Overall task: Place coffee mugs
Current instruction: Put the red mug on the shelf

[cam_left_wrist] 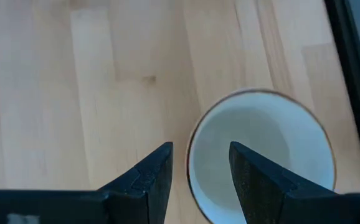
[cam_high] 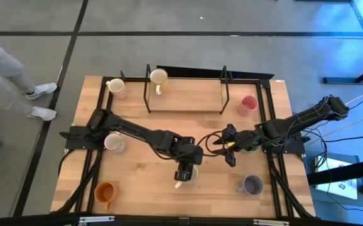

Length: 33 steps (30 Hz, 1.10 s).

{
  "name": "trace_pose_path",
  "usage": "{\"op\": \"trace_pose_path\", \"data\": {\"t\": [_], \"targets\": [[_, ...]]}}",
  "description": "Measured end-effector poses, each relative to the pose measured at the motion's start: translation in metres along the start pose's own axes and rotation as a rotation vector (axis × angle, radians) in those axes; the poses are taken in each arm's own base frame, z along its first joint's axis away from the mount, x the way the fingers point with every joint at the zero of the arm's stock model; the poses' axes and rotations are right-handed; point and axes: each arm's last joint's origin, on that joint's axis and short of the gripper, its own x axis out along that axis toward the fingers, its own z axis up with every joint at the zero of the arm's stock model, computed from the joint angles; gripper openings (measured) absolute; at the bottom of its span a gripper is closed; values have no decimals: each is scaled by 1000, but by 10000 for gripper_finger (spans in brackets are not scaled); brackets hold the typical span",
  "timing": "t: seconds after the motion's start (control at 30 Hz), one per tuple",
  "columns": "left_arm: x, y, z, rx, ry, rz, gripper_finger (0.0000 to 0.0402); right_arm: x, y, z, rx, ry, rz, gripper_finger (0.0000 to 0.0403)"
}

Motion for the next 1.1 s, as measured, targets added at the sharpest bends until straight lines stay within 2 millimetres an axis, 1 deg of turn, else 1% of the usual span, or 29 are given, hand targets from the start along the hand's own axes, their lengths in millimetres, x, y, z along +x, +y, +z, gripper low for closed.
{"op": "trace_pose_path", "data": {"t": [0.2, 0.47, 0.57, 0.7, 0.9, 0.93, 1.0, 1.1], "targets": [[5, 1, -1, 32, 13, 11, 152, 0, -1, -2, -5, 20, -14, 192], [32, 2, -6, 66, 70, 8, 152, 0, -2, -4, -9, 37, -26, 192], [39, 2, -7, 77, 83, 10, 145, 0, -3, -4, -9, 37, -27, 192], [40, 2, -7, 77, 85, 13, 113, 0, -3, -4, -9, 29, -42, 192], [40, 7, -7, 68, 85, 16, 28, 0, -3, -4, -10, 26, -49, 192], [40, 7, -7, 65, 86, 11, 21, 0, -3, -4, -10, 26, -49, 192], [40, 8, -7, 51, 88, 2, 21, 0, -3, -4, -10, 26, -49, 192], [32, 9, -3, 3, 110, -2, 22, 0, -4, -3, -10, 16, -64, 192]]}}
